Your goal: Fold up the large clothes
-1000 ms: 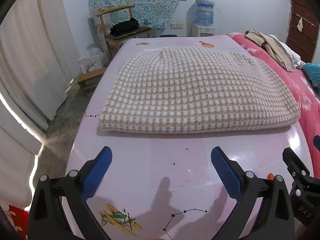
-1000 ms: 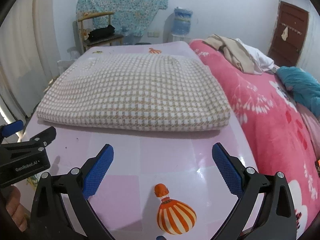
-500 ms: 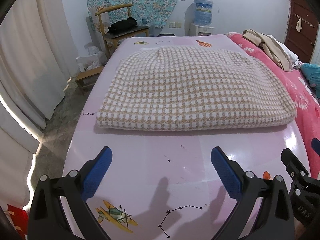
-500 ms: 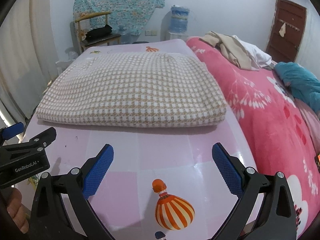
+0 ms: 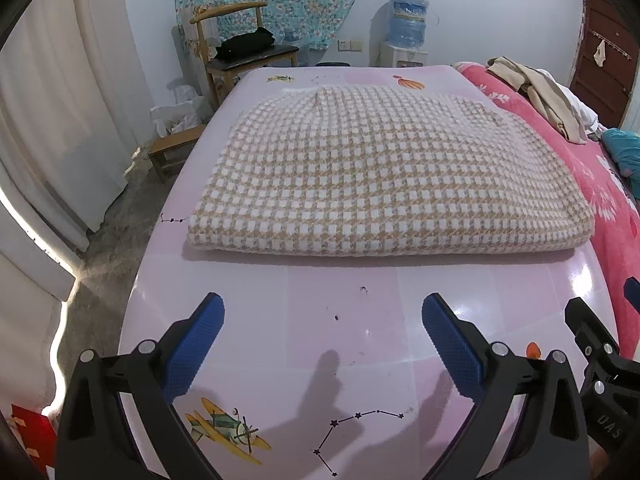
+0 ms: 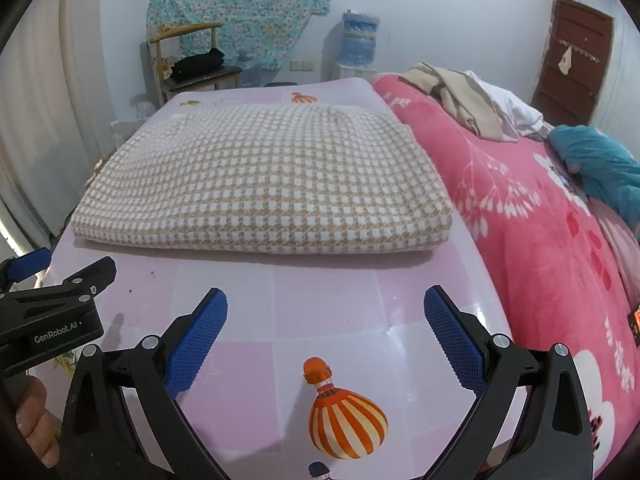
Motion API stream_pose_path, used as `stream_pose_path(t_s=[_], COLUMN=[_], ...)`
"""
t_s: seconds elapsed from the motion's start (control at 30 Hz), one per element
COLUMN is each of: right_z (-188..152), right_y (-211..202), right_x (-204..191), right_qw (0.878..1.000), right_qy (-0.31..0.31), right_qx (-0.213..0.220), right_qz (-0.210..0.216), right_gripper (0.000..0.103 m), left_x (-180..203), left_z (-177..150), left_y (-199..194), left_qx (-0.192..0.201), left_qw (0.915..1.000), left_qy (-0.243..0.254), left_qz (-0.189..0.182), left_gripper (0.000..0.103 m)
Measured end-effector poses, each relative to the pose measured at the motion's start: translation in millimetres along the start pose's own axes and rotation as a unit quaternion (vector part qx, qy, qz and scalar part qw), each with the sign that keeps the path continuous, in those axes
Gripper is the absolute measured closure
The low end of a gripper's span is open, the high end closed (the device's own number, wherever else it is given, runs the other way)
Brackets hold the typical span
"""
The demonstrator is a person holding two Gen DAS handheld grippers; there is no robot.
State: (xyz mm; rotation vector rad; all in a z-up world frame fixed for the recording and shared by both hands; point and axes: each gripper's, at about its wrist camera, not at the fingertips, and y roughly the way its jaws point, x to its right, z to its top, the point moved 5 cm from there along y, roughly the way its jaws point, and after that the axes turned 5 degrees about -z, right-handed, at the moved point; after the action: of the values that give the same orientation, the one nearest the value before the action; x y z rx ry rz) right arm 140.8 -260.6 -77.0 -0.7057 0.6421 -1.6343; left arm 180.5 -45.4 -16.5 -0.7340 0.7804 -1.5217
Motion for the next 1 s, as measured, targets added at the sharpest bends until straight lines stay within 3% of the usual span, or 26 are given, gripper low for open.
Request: stream_pose_path(t_s=[0.43, 0.73, 0.8, 0.97, 1.0], right_z=[10.9, 34.4, 41.2, 63.5, 63.9], right_y=[14.4, 55.5, 68.0, 102.1, 108.9], right_x=[10.1, 63.4, 73.7, 76.0, 74.3], right_qw=[1.0, 0.995, 0.994, 0.996, 0.997], right_qy=[-0.01, 0.069, 0.08, 0.059, 0.051], right_qx=[0.008, -0.016, -0.021, -0.024, -0.026], right_qz=[-0.001, 0.071, 0.069, 0.06, 0.058], right_gripper=[0.008, 0.008, 0.014, 0.044, 0.046], left_x=[-7.4, -32.0, -37.5, -54.2, -56.3], left_z=[15.7, 56.8, 60.8, 59.7, 59.5], left_y=[18.5, 68.9, 78.8, 102.3, 104.4], left_qx=[0.003, 0.015, 0.013, -0.006, -0.007], left_qw=[1.0, 0.9994, 0.9993, 0.9993, 0.9993], left_qy=[0.0, 0.012, 0.012, -0.006, -0.008], left_qz=[-0.003, 0.028, 0.034, 0.037, 0.035], left_gripper=[0.006, 0.006, 0.006, 0.006, 0.006])
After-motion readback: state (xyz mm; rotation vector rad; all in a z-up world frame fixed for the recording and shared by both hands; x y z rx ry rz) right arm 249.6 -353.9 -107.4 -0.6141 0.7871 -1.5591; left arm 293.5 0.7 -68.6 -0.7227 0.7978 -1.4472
